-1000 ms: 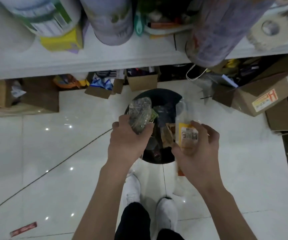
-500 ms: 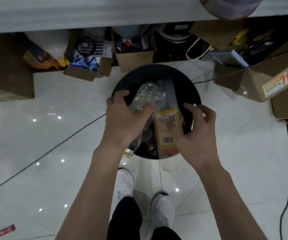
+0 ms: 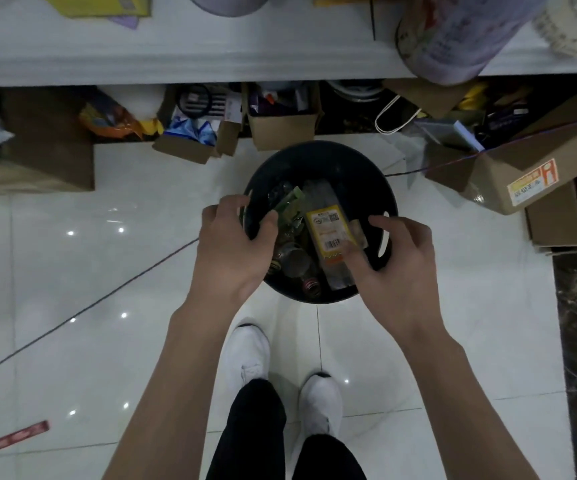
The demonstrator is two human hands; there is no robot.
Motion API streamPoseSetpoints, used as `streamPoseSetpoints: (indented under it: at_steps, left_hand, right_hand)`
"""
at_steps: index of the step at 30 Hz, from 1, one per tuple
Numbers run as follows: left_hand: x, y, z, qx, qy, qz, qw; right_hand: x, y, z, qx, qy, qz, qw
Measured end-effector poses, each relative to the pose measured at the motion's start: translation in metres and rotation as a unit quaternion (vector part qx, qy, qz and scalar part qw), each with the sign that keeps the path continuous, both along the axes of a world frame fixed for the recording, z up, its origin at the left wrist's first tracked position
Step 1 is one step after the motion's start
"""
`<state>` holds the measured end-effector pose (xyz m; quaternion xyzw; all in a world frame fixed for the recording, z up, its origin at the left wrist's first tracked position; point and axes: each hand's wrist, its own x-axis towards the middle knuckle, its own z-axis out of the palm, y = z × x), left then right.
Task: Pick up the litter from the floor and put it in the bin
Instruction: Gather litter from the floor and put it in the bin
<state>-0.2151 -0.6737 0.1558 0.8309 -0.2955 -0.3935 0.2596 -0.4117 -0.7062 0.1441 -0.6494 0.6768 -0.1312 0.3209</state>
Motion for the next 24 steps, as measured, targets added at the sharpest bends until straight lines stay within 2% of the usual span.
streamPoseSetpoints:
  at_steps: [8, 13, 24]
  left_hand:
    - [0.012, 0.037, 0.081, -0.021, -0.04, 0.018, 0.999]
    - [0.017, 0.067, 0.151, -0.056, -0.068, 0.051, 0.995]
    - [0.04, 0.184, 0.355, -0.119, -0.106, 0.134, 0.978]
  right_hand:
    - [0.017, 0.01, 0.084, -0.017, 0.001, 0.041, 0.999]
    - [0.032, 0.021, 0.155, -0.06, -0.042, 0.079, 0.994]
    - [0.101, 0.101, 0.356, -0.09, -0.123, 0.217, 0.964]
